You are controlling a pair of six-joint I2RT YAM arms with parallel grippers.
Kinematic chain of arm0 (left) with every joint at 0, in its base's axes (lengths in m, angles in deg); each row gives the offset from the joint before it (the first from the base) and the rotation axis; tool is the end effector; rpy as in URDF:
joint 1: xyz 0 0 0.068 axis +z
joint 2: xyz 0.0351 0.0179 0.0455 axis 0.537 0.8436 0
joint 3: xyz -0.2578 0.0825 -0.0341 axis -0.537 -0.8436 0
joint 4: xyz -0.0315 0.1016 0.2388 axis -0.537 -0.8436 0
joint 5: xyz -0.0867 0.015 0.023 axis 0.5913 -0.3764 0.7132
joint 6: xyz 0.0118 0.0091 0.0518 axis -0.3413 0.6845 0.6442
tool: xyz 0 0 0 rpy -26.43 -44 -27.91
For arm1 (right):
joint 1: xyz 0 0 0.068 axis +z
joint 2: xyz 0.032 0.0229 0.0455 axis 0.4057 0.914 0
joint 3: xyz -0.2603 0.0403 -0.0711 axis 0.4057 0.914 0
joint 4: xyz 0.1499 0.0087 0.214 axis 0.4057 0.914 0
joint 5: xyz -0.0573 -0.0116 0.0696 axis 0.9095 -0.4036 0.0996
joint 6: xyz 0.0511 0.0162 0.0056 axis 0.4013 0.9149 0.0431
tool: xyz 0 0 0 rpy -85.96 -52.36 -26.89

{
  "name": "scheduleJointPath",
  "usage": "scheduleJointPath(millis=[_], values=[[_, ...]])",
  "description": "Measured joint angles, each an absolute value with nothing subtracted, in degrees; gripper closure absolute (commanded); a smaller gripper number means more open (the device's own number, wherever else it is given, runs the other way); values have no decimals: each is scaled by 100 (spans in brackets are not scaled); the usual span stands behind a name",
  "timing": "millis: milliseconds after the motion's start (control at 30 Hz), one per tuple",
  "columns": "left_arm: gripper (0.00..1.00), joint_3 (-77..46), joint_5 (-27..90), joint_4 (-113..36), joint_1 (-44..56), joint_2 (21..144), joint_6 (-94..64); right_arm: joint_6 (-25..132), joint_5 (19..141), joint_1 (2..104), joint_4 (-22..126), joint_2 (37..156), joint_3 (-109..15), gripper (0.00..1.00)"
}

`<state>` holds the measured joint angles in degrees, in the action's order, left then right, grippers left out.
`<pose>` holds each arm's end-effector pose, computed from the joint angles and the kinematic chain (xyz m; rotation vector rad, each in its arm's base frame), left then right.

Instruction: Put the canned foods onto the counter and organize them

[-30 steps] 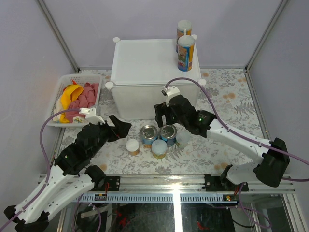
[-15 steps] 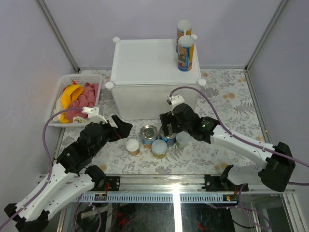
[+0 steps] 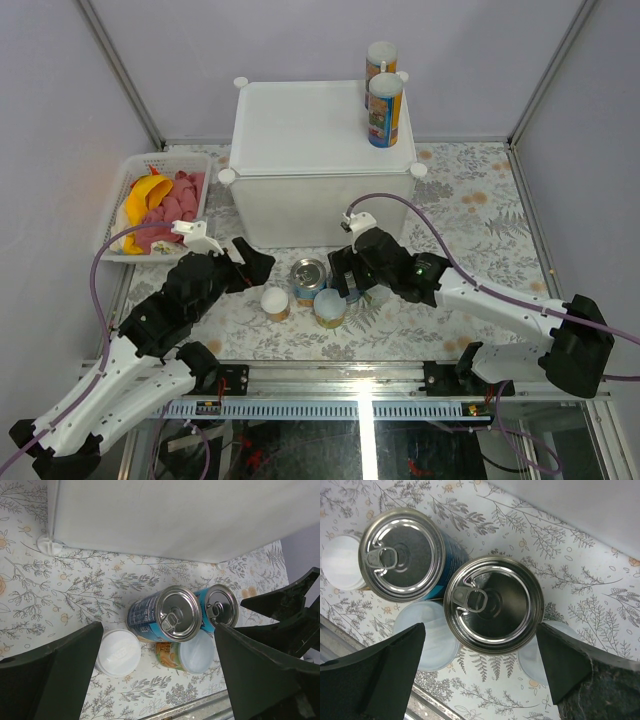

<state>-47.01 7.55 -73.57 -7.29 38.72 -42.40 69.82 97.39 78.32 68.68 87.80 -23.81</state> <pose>0.1027 -0.0730 0.3056 -0.1641 2.0164 -0.6174 0.1663 0.2218 0.2732 -0.5153 2.2029 0.5539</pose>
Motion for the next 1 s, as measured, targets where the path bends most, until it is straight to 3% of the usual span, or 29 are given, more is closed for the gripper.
scheduleJointPath(millis=[1000], values=[[5, -4699, 749, -7375, -729, 4067, -3974, 6650, 10152, 7902, 5600, 9038, -1891, 0]])
